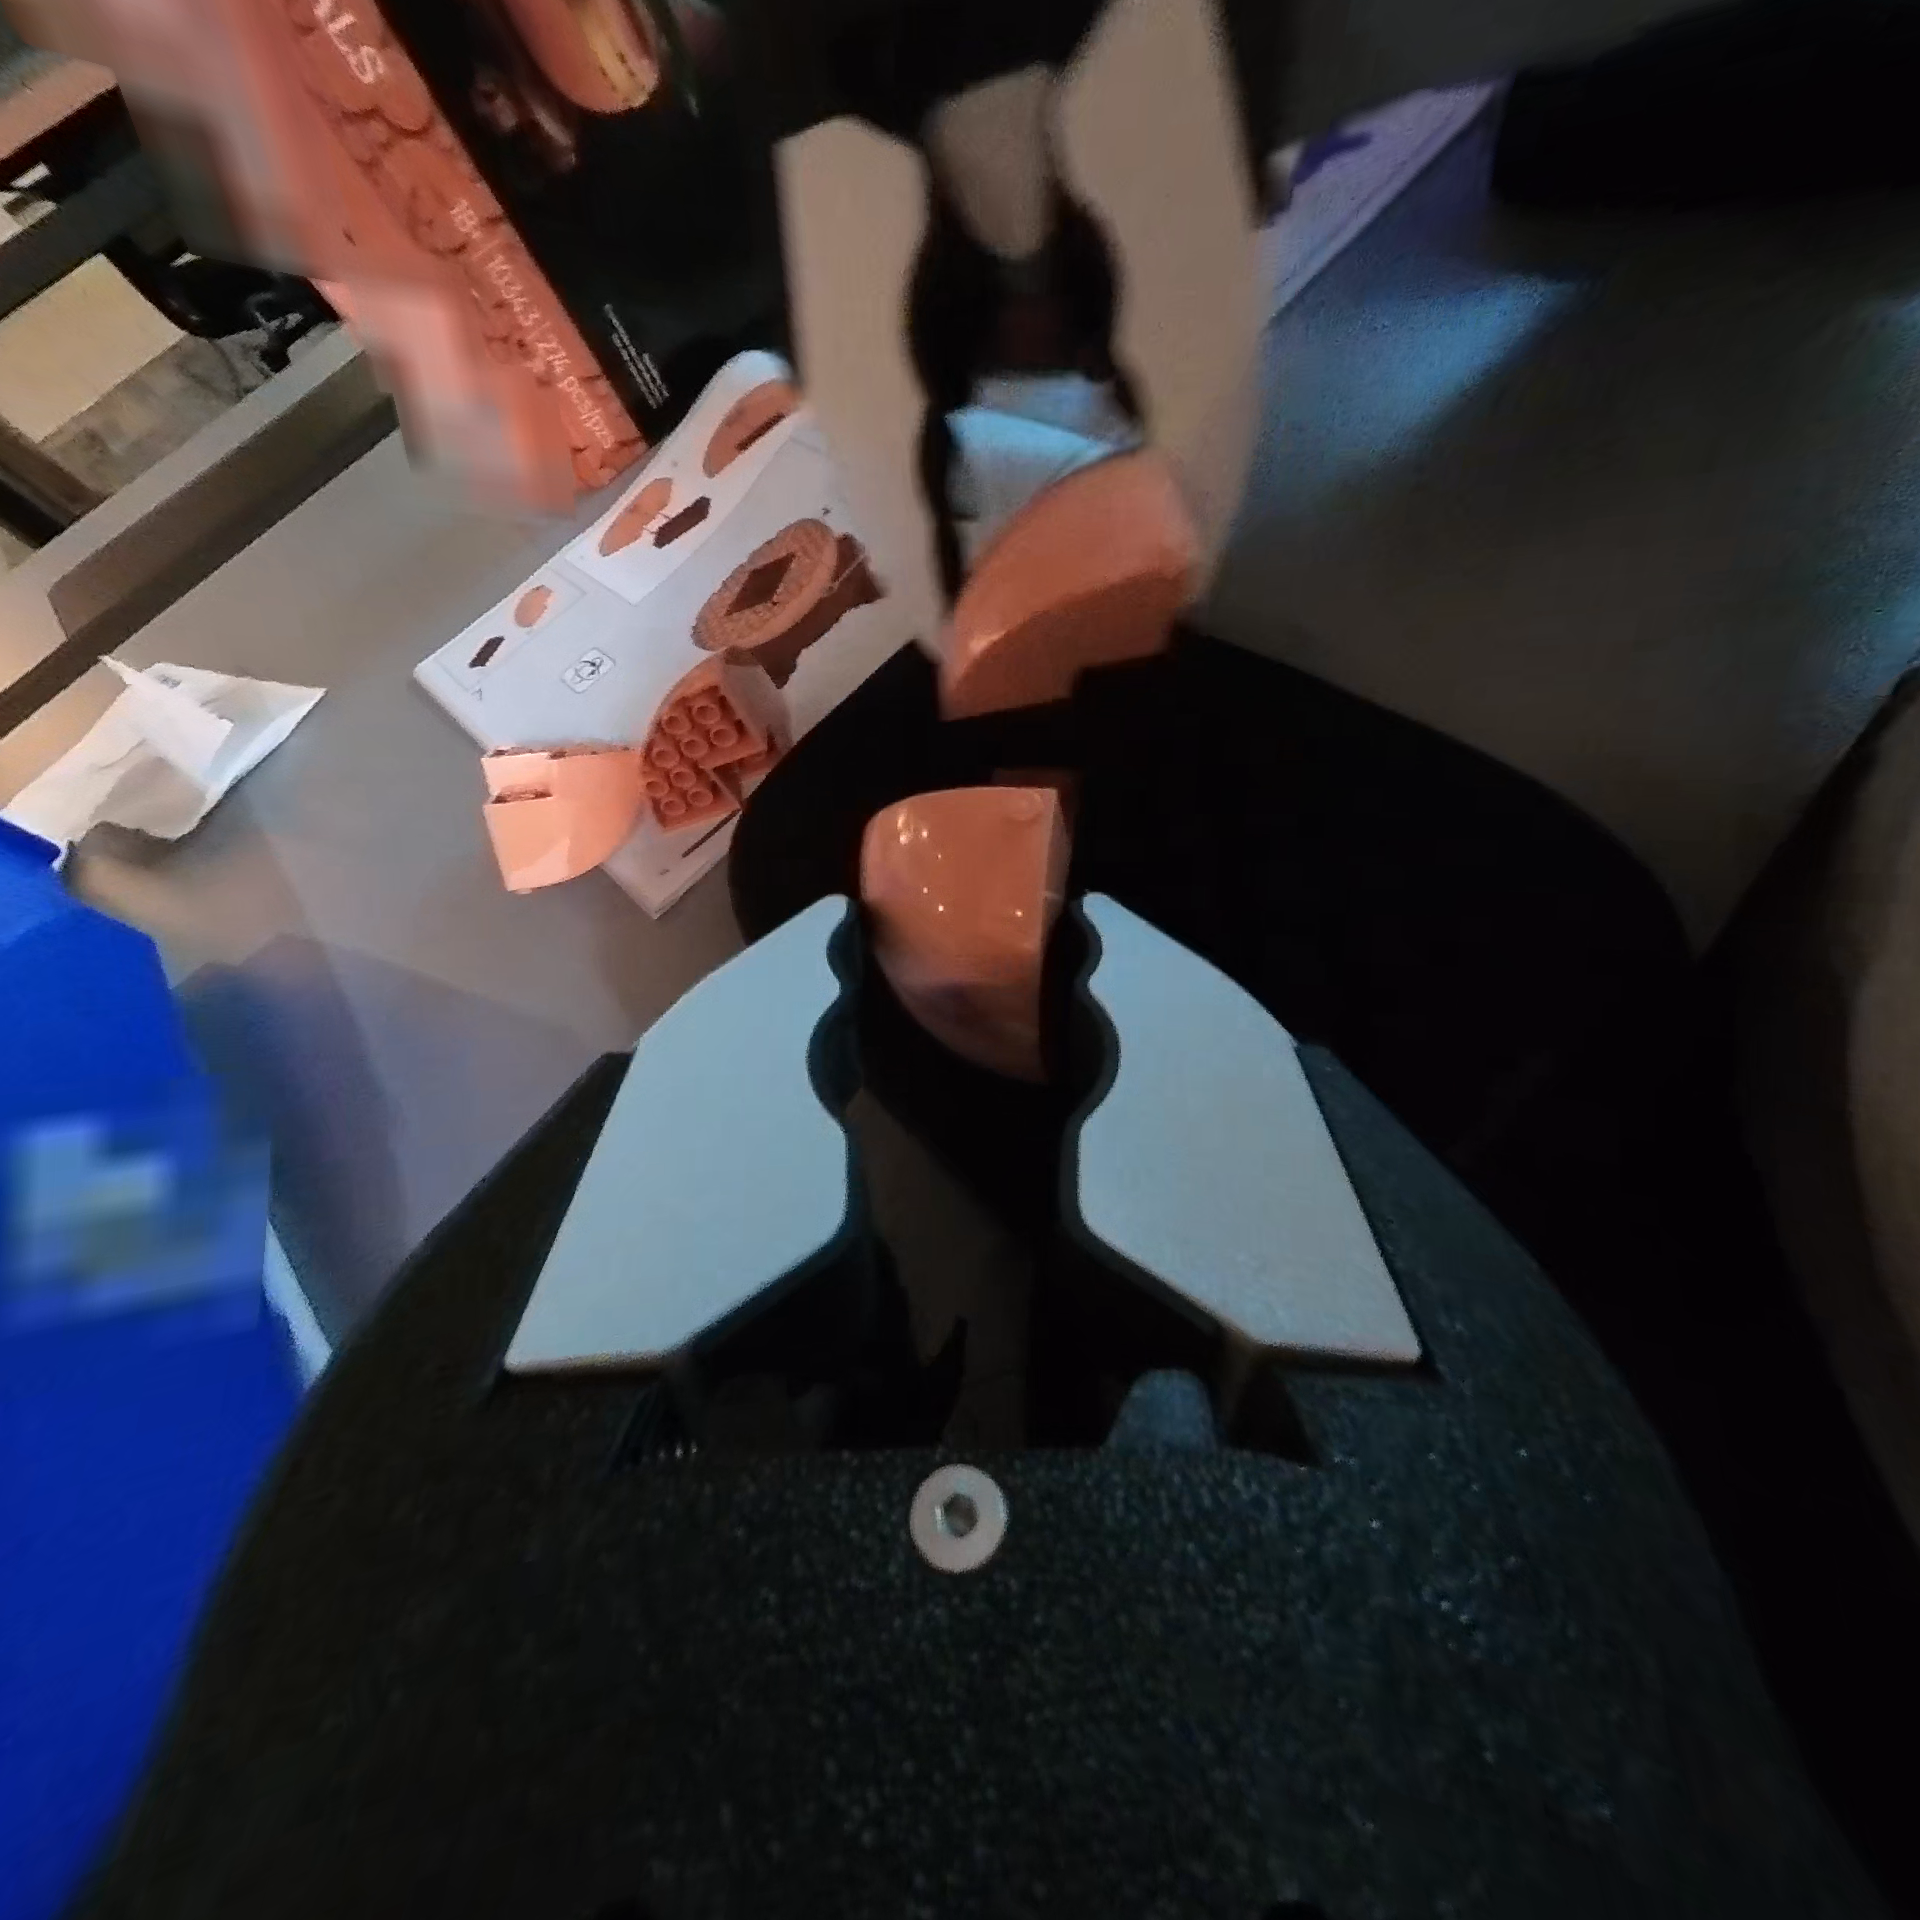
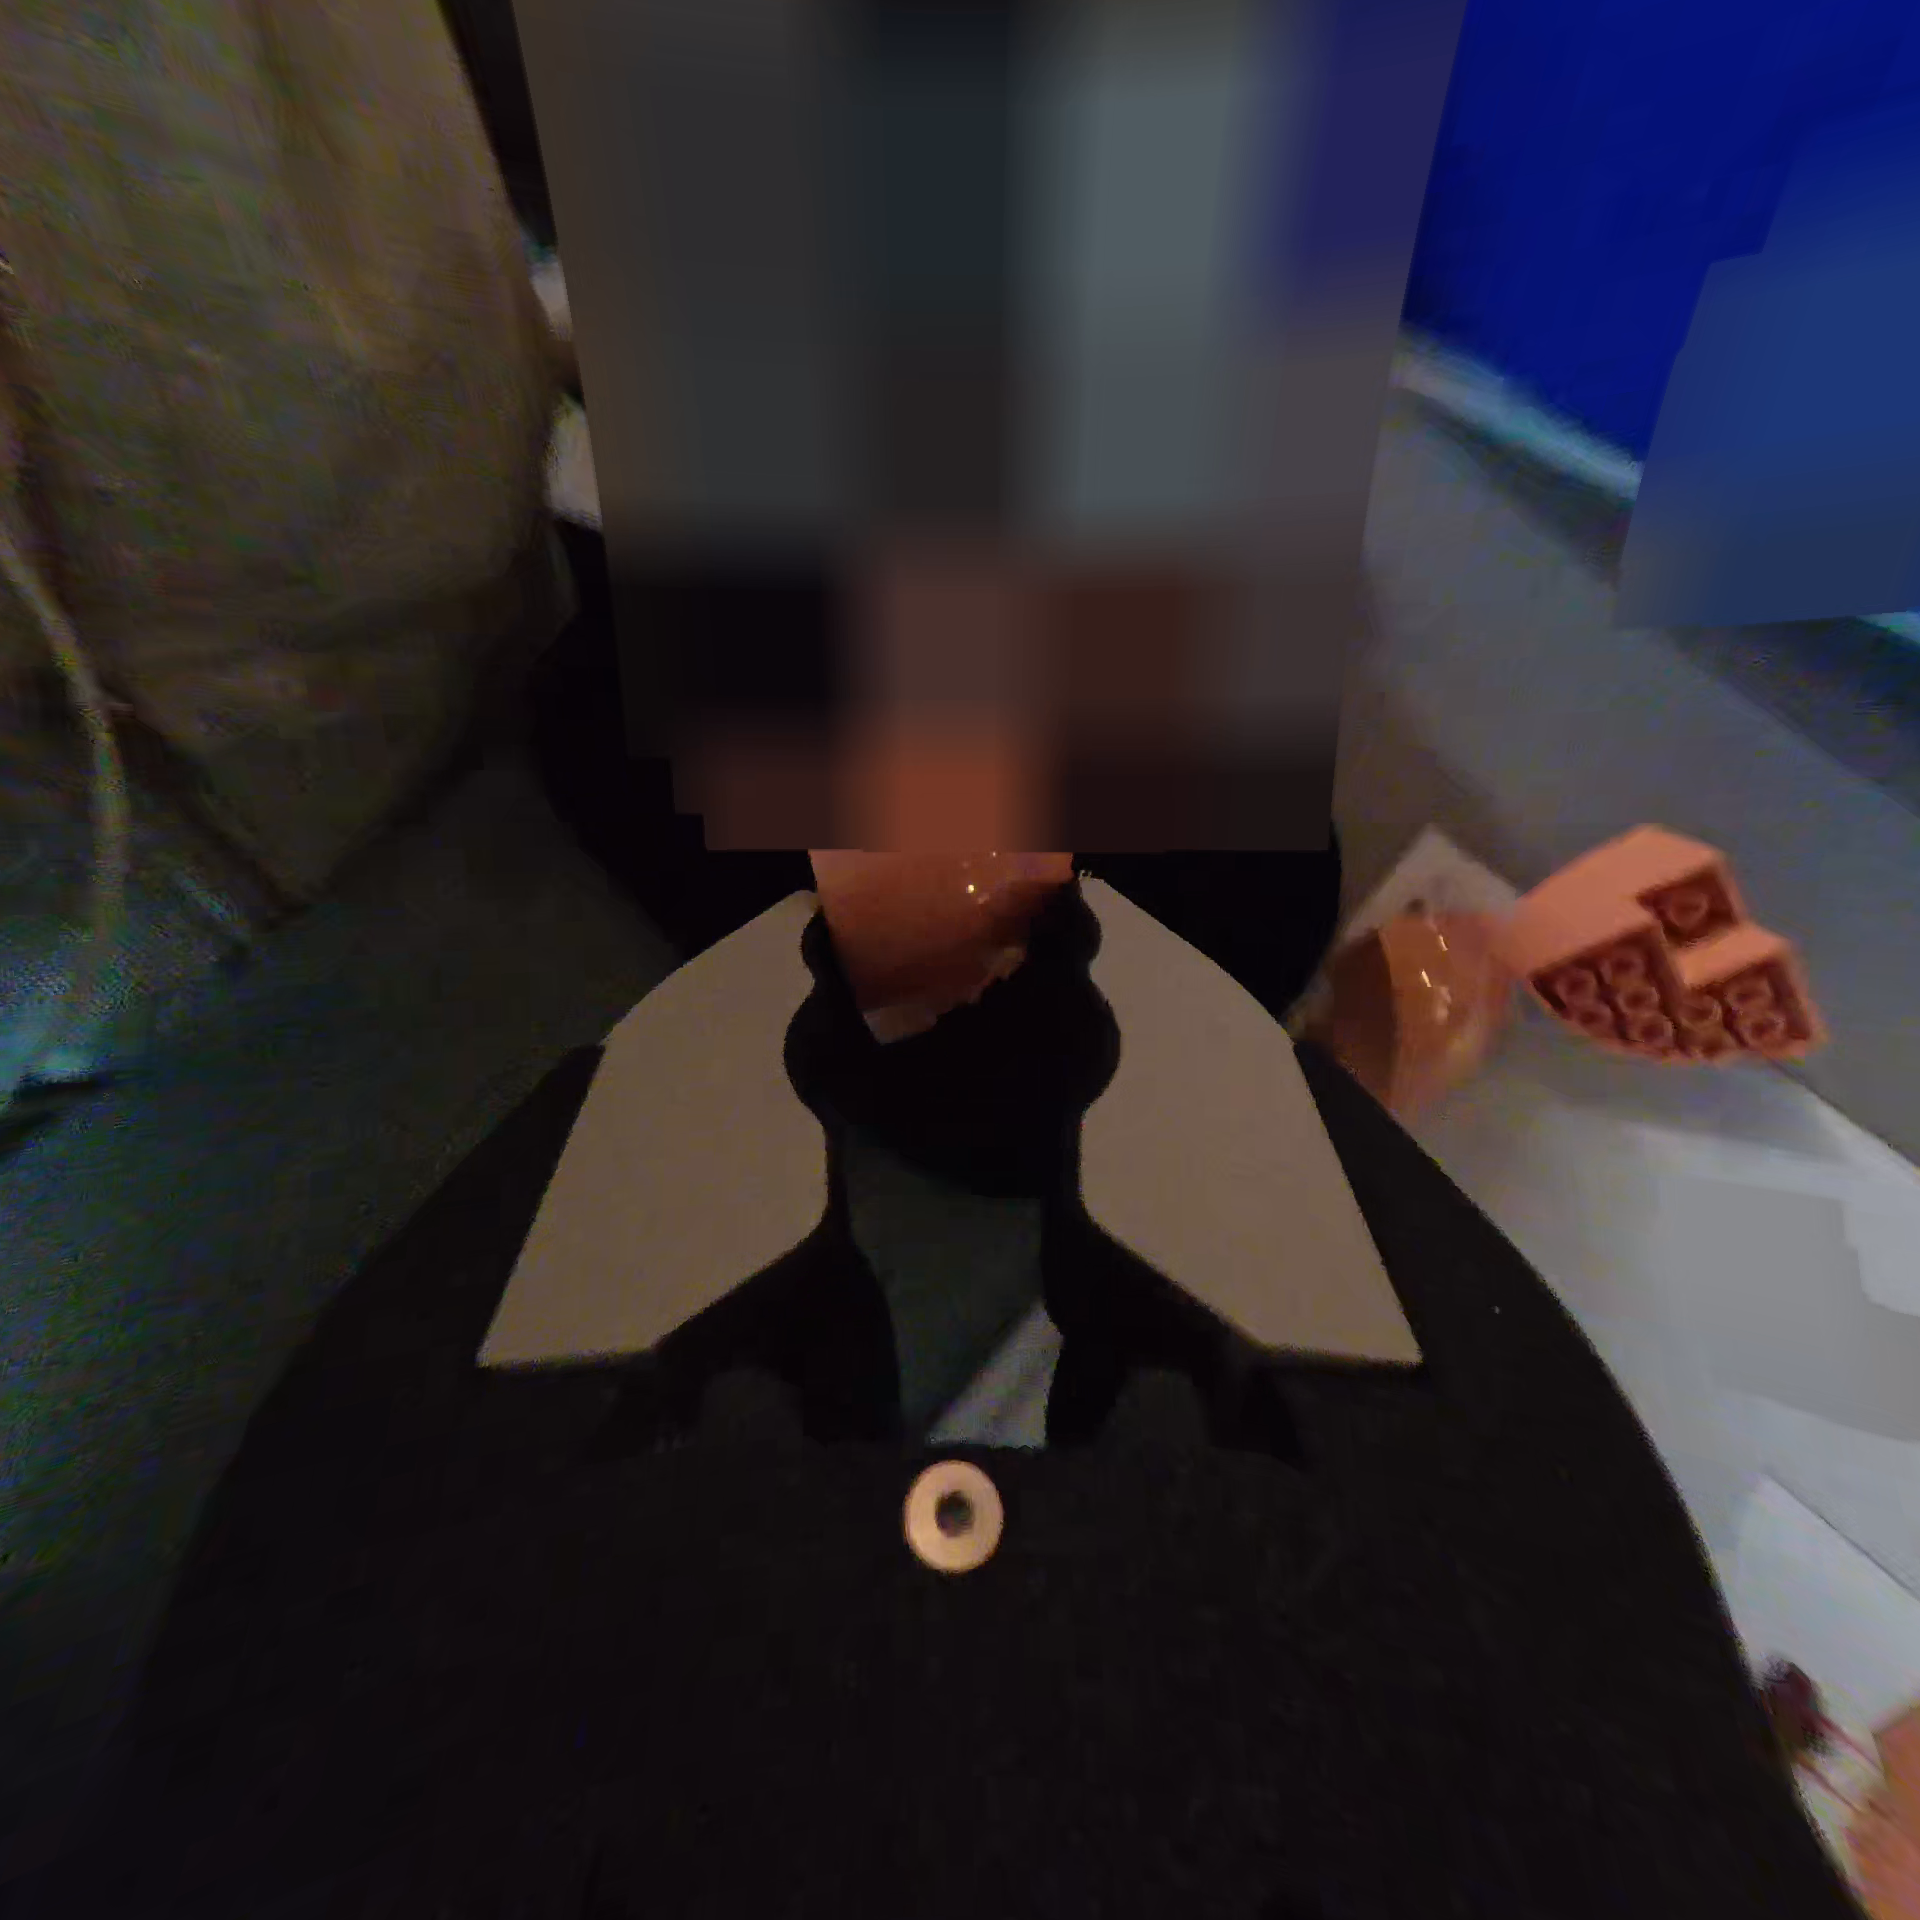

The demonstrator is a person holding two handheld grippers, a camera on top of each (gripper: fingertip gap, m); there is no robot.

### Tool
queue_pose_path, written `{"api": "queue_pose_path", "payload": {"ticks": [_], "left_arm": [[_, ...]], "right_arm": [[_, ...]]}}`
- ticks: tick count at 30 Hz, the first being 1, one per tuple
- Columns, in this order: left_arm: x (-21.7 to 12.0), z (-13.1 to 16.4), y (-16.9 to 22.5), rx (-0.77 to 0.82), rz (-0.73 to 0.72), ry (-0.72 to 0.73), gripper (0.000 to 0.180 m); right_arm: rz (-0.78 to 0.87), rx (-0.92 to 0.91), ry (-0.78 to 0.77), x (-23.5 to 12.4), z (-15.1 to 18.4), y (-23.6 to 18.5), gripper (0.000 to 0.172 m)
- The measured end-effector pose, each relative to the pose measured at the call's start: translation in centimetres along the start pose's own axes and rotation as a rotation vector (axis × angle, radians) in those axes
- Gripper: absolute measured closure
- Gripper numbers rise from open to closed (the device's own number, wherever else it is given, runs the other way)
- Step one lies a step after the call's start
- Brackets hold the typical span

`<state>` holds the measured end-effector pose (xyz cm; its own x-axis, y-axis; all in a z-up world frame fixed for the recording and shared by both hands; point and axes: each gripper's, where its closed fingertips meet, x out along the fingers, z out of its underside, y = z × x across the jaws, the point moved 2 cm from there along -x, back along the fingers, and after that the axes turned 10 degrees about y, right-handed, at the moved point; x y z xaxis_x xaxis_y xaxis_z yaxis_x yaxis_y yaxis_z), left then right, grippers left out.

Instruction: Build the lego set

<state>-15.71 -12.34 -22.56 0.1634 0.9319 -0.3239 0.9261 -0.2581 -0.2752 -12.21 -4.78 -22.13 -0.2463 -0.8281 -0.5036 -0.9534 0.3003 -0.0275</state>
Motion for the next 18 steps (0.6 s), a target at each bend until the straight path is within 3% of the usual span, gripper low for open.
{"api": "queue_pose_path", "payload": {"ticks": [2,9,13,14,18], "left_arm": [[0.0,0.2,0.0,0.011,-0.007,-0.019,0.144],[0.6,0.0,0.1,0.006,0.000,-0.016,0.144],[1.0,0.0,0.1,0.007,0.002,-0.020,0.144],[1.0,0.0,0.0,0.008,0.001,-0.020,0.144],[1.2,-0.1,-0.1,0.004,-0.003,-0.021,0.144]], "right_arm": [[-0.010,-0.014,-0.174,-0.4,1.6,0.8,0.113],[0.063,-0.028,-0.206,-1.4,2.0,0.8,0.121],[0.288,0.073,-0.227,-1.9,0.8,0.9,0.120],[0.305,0.103,-0.233,-1.4,0.1,0.1,0.111],[0.565,0.137,-0.338,-0.4,-1.4,-0.5,0.125]]}}
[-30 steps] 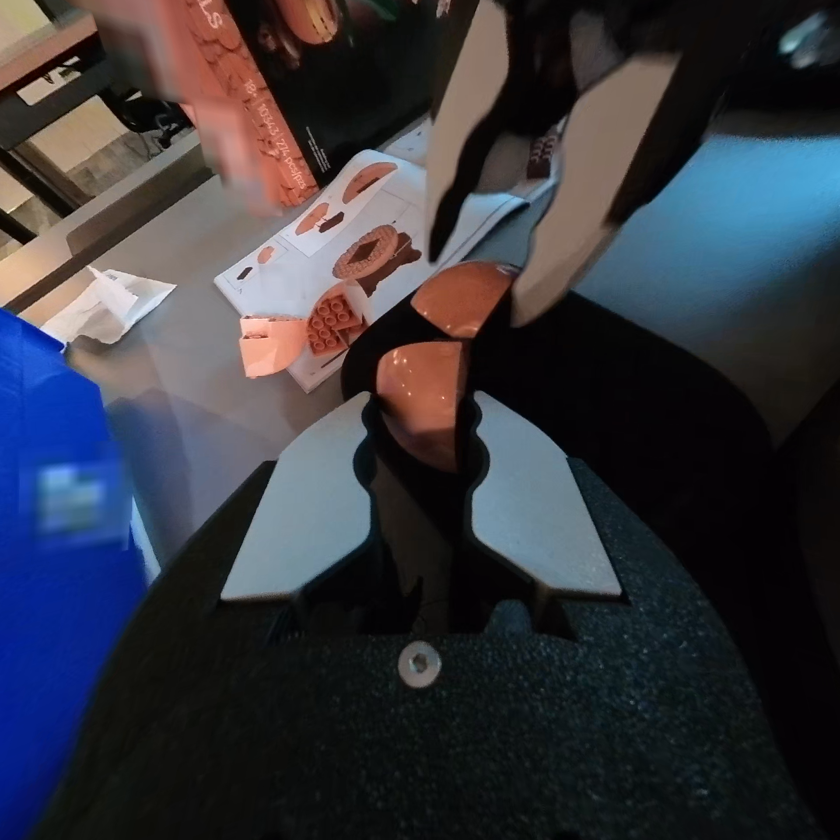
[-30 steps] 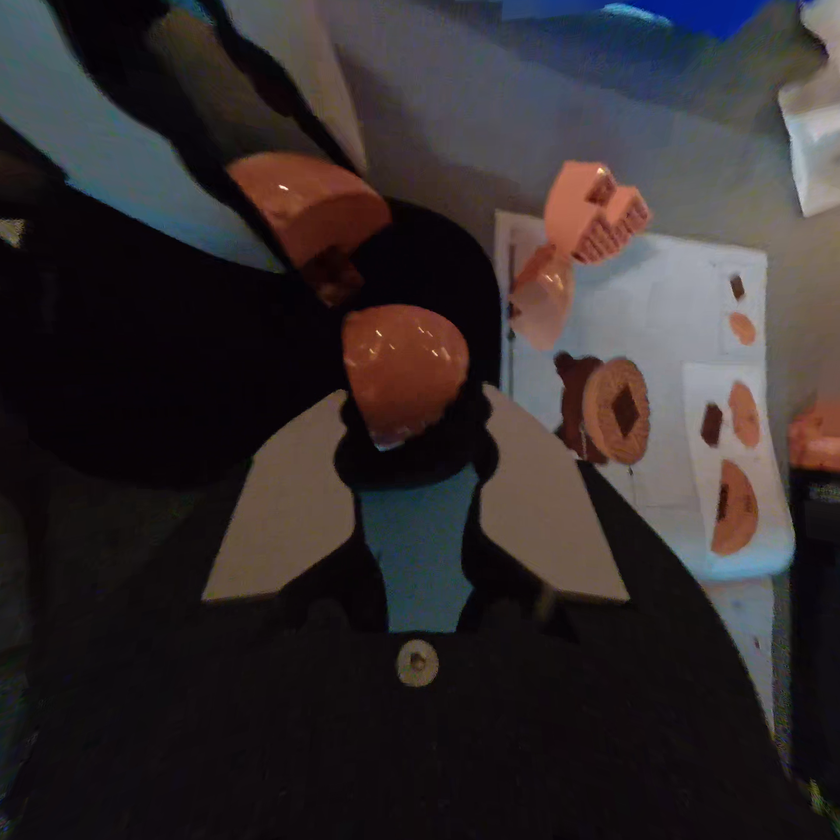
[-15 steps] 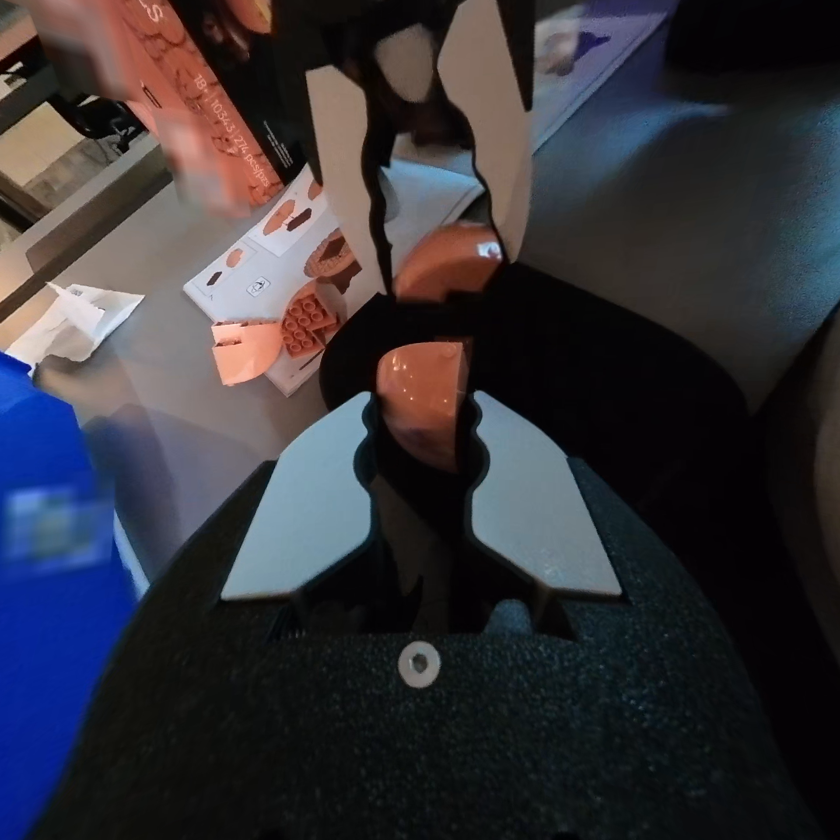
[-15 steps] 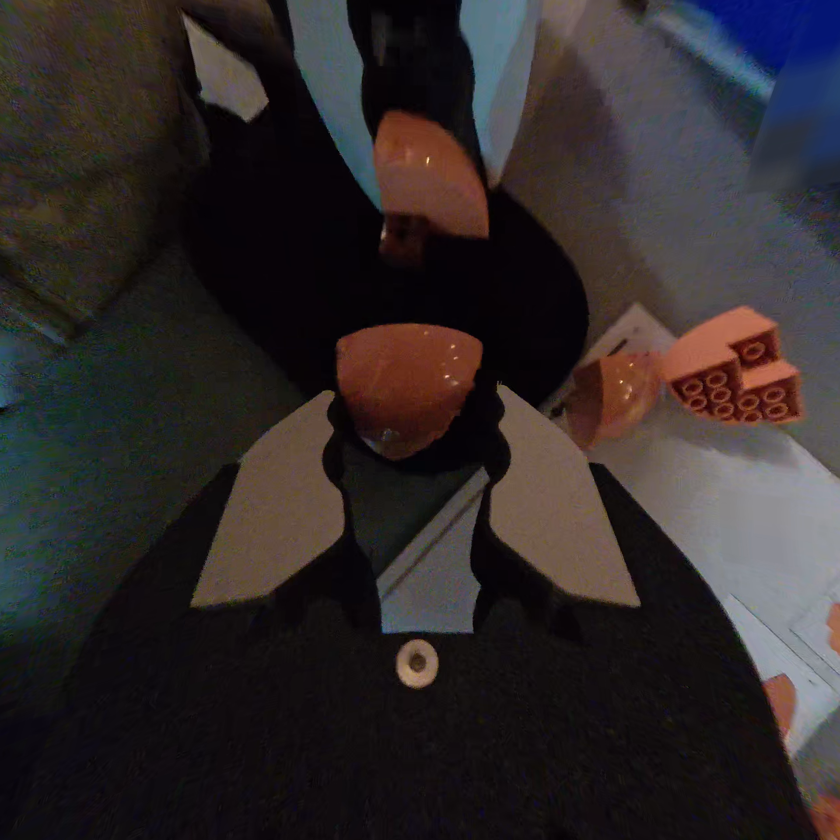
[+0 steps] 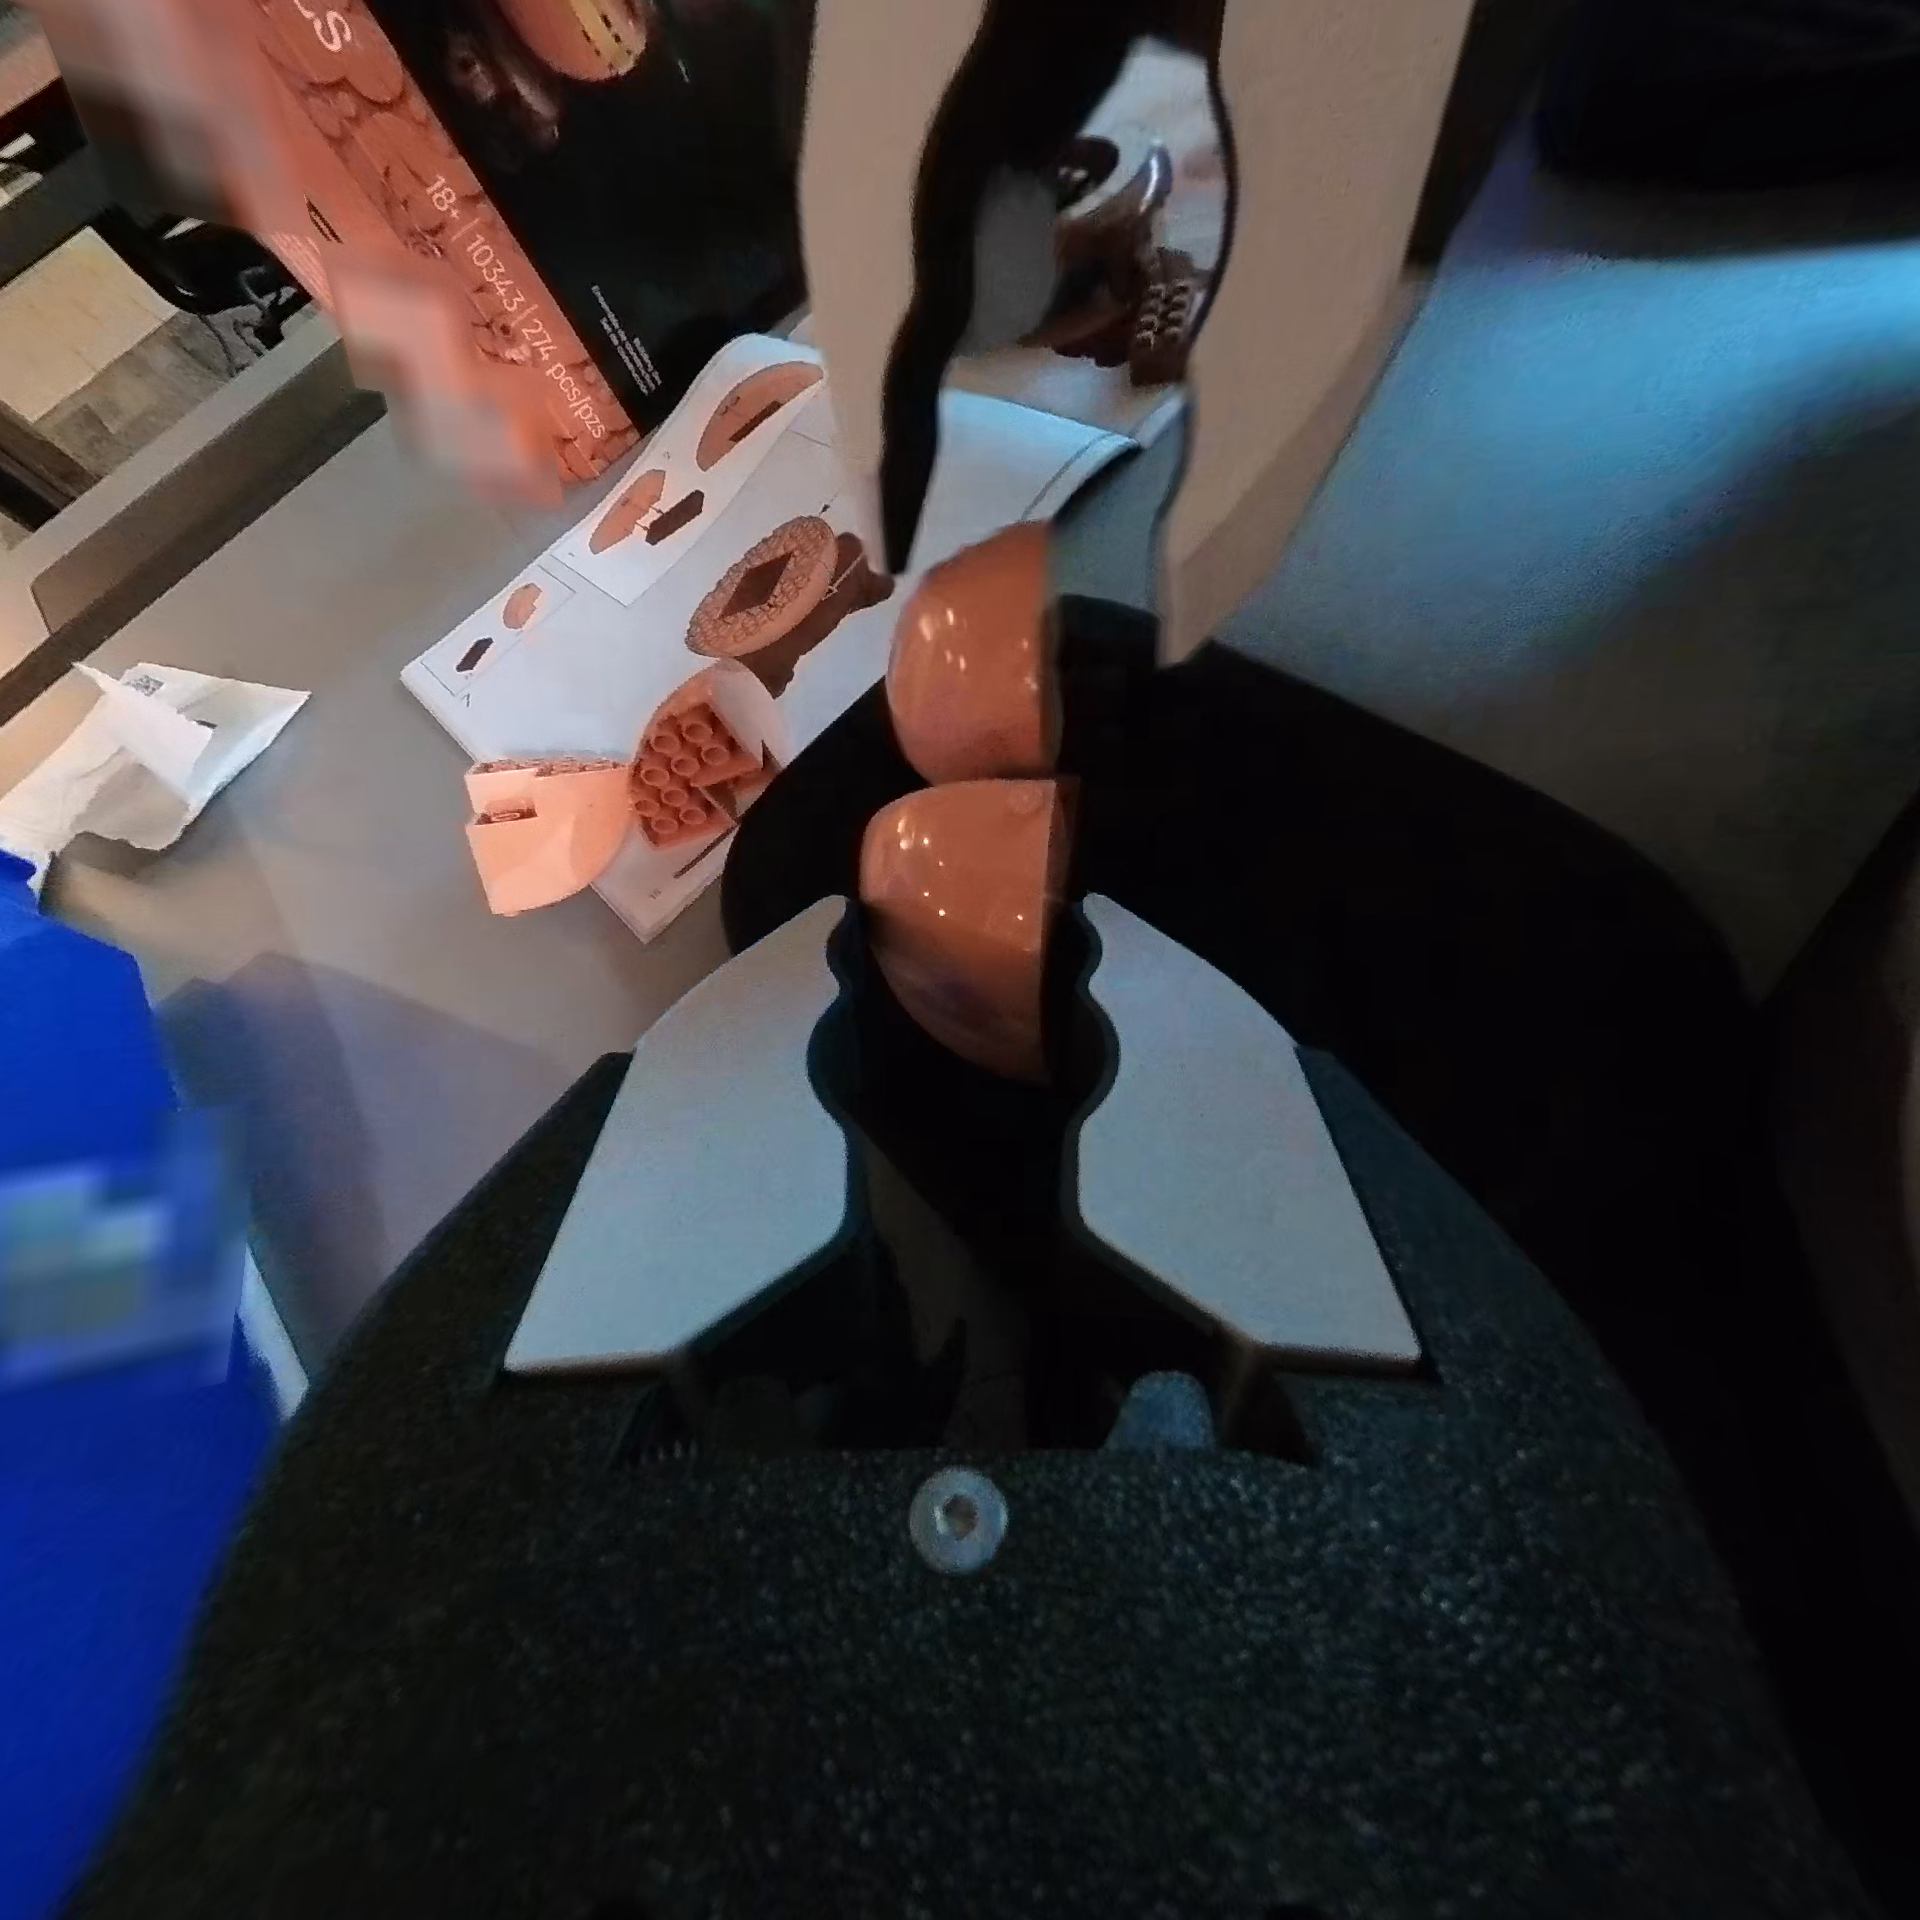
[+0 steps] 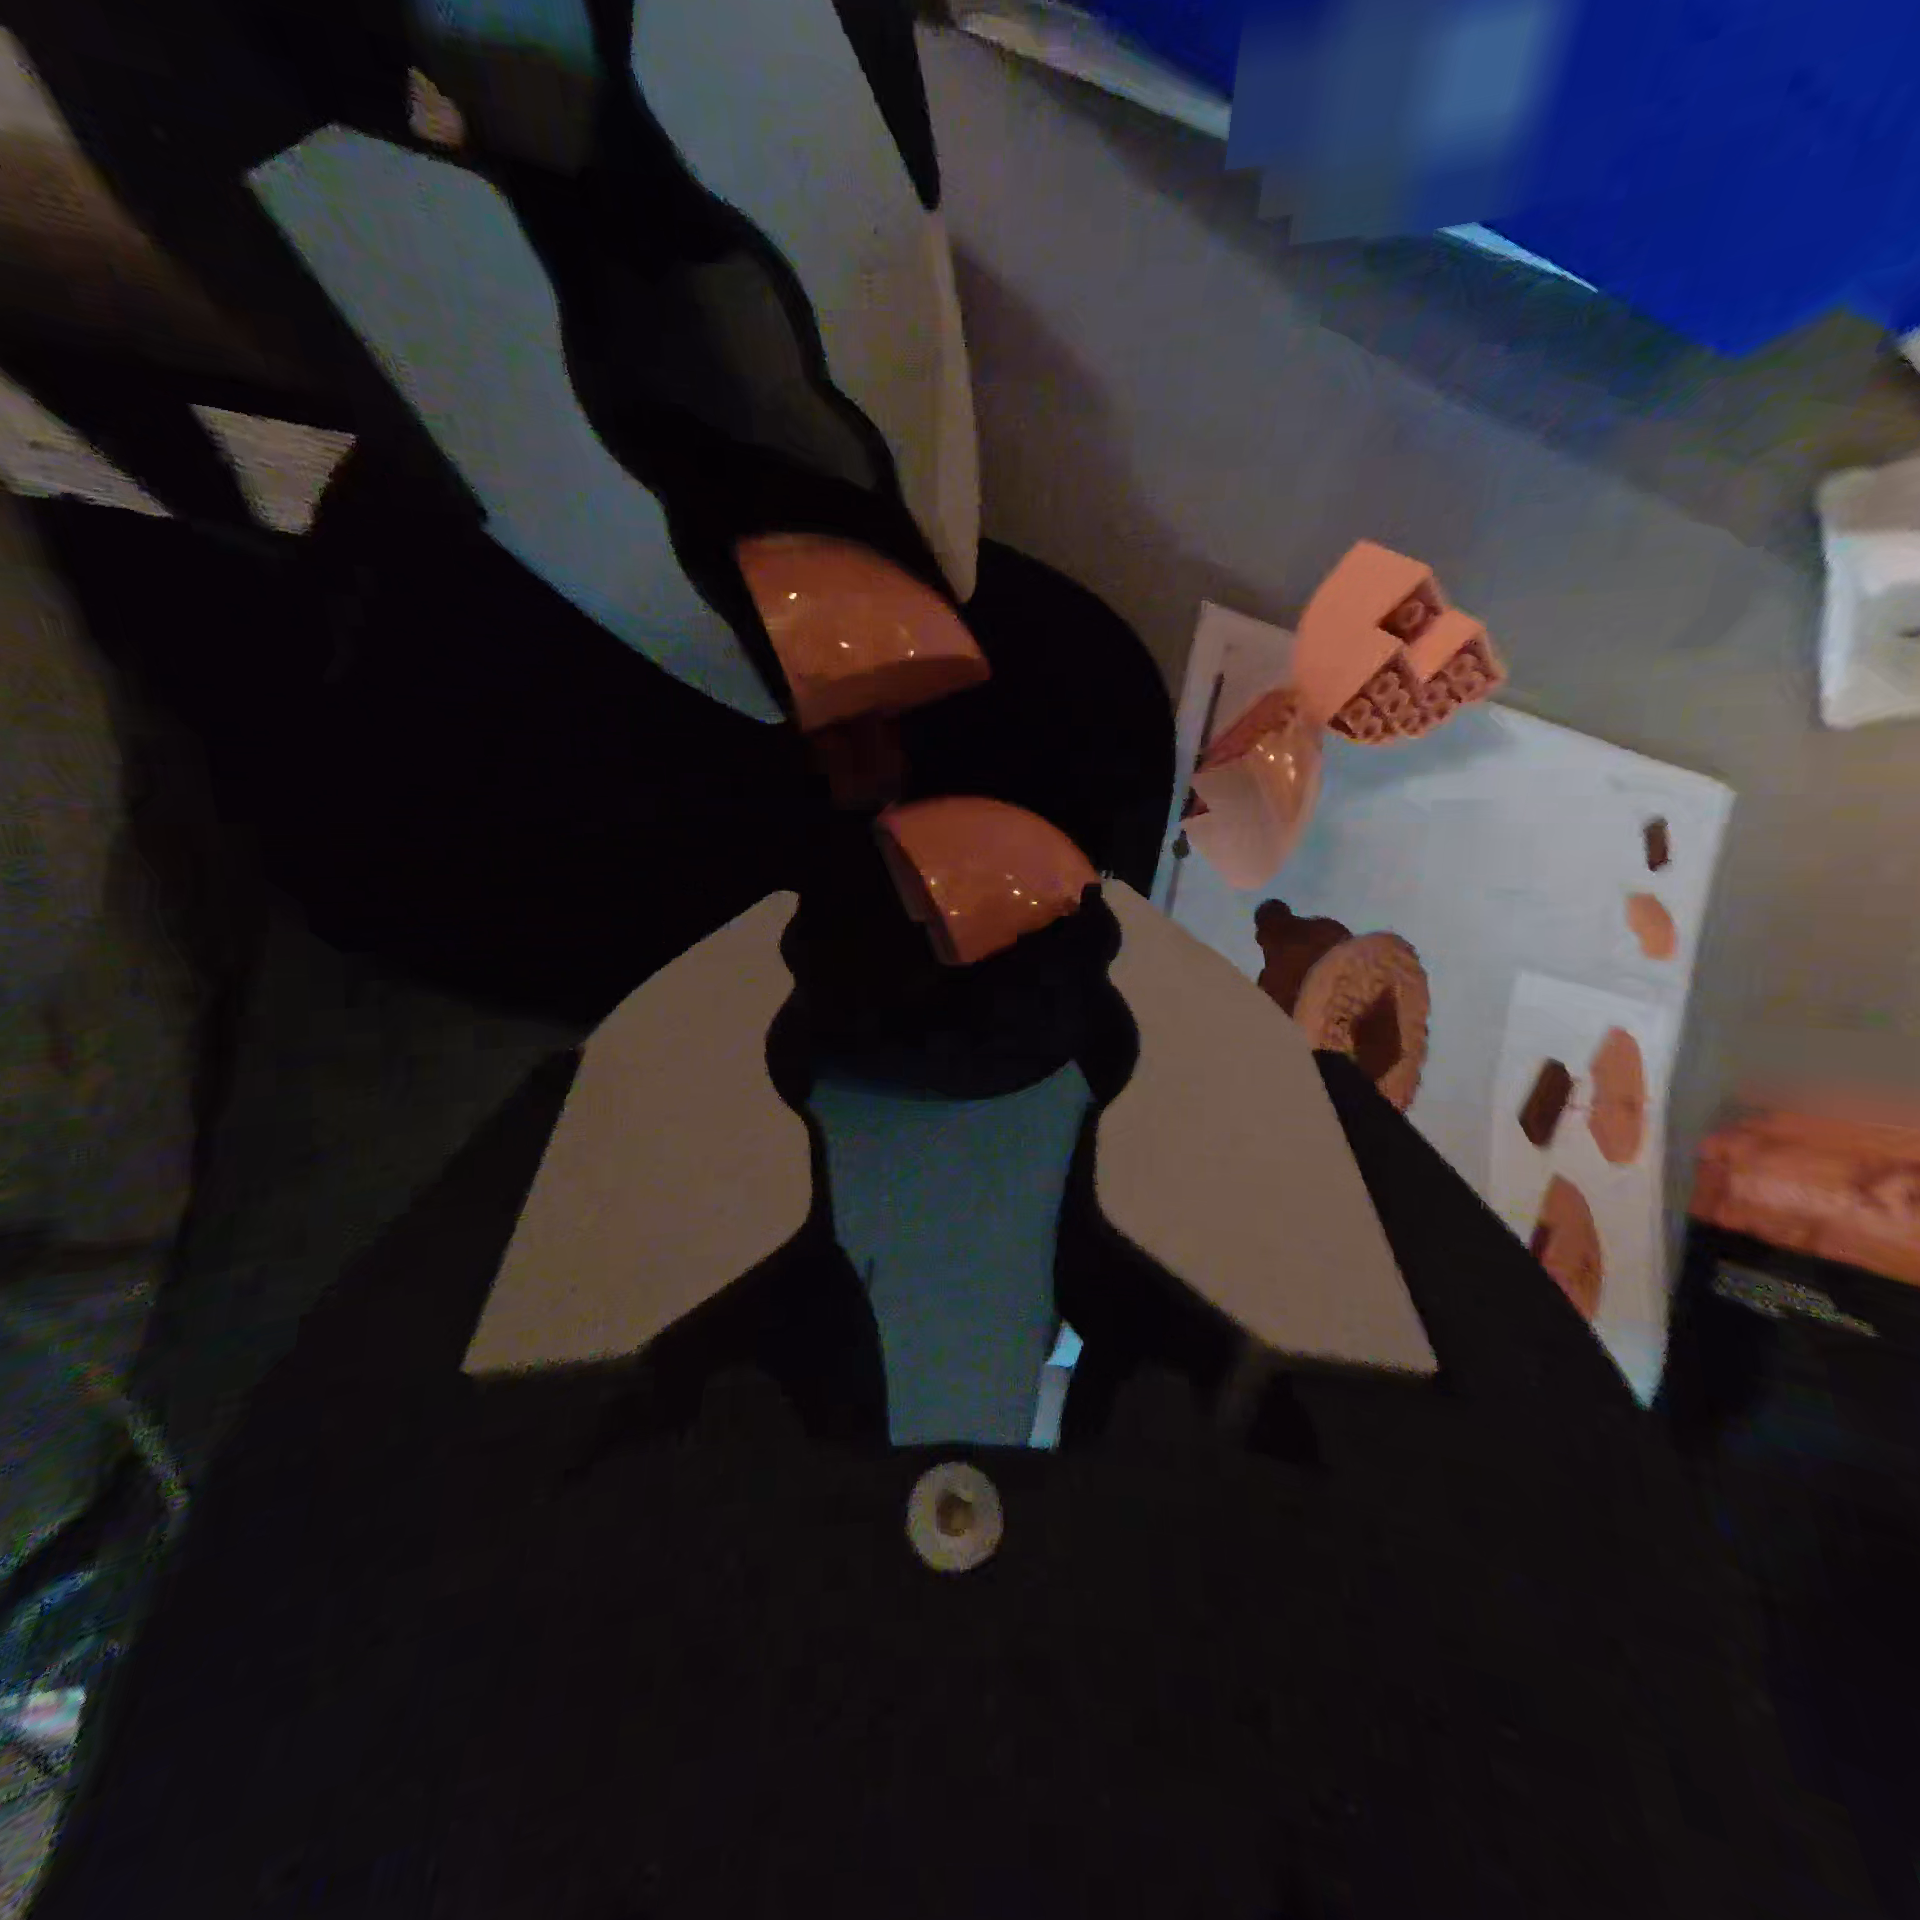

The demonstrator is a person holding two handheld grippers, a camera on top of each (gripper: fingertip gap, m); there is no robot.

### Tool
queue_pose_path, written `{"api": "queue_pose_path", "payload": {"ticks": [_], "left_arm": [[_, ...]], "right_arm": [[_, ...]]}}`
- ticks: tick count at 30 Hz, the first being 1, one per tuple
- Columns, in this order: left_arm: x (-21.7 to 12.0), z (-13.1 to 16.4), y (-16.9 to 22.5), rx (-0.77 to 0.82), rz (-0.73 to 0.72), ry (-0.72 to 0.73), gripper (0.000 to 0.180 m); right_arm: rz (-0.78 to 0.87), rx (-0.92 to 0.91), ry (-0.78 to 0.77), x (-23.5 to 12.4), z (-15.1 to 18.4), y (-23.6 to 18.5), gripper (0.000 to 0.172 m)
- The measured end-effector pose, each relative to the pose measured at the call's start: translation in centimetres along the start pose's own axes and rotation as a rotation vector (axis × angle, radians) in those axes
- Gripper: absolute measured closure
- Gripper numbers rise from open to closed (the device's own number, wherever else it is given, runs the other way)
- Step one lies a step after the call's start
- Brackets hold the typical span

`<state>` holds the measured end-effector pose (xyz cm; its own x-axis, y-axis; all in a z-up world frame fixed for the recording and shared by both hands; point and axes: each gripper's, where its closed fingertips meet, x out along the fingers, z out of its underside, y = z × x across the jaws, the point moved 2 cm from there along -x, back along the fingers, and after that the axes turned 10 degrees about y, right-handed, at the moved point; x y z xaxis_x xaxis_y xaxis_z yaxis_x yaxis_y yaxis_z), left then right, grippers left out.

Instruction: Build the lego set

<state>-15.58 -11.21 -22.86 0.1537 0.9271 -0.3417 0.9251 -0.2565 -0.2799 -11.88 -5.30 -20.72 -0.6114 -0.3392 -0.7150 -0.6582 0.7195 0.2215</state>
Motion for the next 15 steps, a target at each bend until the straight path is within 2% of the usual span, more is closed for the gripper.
{"api": "queue_pose_path", "payload": {"ticks": [2,4,8,15], "left_arm": [[0.1,0.1,0.0,0.006,0.007,-0.007,0.144],[0.2,0.0,0.1,0.008,0.015,-0.005,0.144],[0.3,-0.3,0.0,0.009,0.013,0.004,0.144],[0.2,-0.8,-0.4,-0.010,-0.003,0.046,0.144]], "right_arm": [[0.101,-0.039,-0.062,0.4,-0.2,-0.1,0.128],[0.125,-0.106,-0.100,0.9,-0.6,-0.6,0.128],[0.231,-0.299,-0.180,0.9,0.4,1.0,0.141],[0.123,-0.070,-0.017,0.3,2.8,2.1,0.143]]}}
